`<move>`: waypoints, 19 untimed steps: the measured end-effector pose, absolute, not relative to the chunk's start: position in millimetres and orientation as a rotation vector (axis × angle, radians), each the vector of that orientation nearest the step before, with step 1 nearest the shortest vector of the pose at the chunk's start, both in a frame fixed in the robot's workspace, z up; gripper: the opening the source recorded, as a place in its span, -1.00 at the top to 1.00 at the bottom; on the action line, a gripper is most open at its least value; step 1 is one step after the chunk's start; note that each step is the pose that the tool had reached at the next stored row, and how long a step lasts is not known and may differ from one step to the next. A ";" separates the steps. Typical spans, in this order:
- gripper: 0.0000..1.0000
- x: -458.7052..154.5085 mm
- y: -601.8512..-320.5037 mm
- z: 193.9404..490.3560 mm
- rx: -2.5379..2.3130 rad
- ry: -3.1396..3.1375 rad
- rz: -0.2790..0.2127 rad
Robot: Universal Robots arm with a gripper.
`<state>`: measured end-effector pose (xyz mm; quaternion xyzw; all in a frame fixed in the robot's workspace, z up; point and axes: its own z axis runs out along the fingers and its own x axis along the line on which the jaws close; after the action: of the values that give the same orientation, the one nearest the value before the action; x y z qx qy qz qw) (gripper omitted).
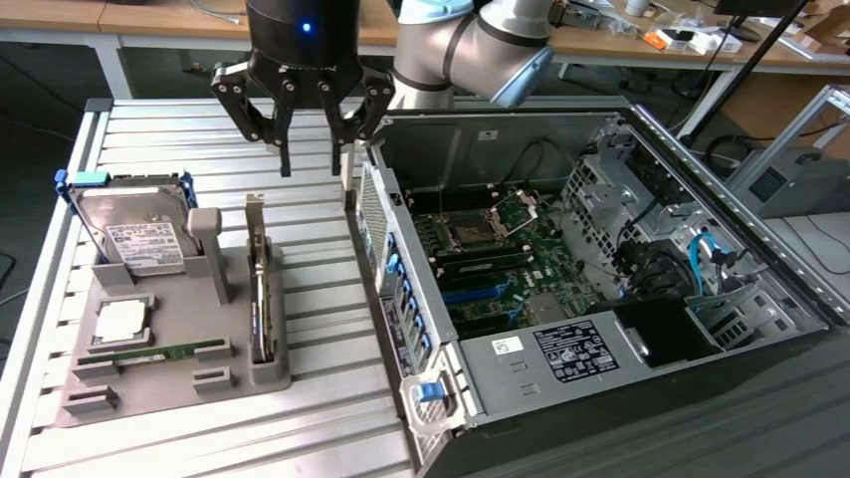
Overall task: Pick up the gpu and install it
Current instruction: 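Pick up the gpu and move the gpu toward the slot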
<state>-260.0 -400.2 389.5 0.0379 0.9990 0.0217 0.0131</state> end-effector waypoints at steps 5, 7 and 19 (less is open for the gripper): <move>0.00 -260.9 -401.3 388.1 0.118 3.113 0.068; 0.00 -261.0 -401.6 387.8 0.118 3.113 0.067; 0.00 -261.2 -402.7 385.3 0.118 3.113 0.068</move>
<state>-261.2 -402.7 385.3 0.0379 0.9990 0.0217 0.0130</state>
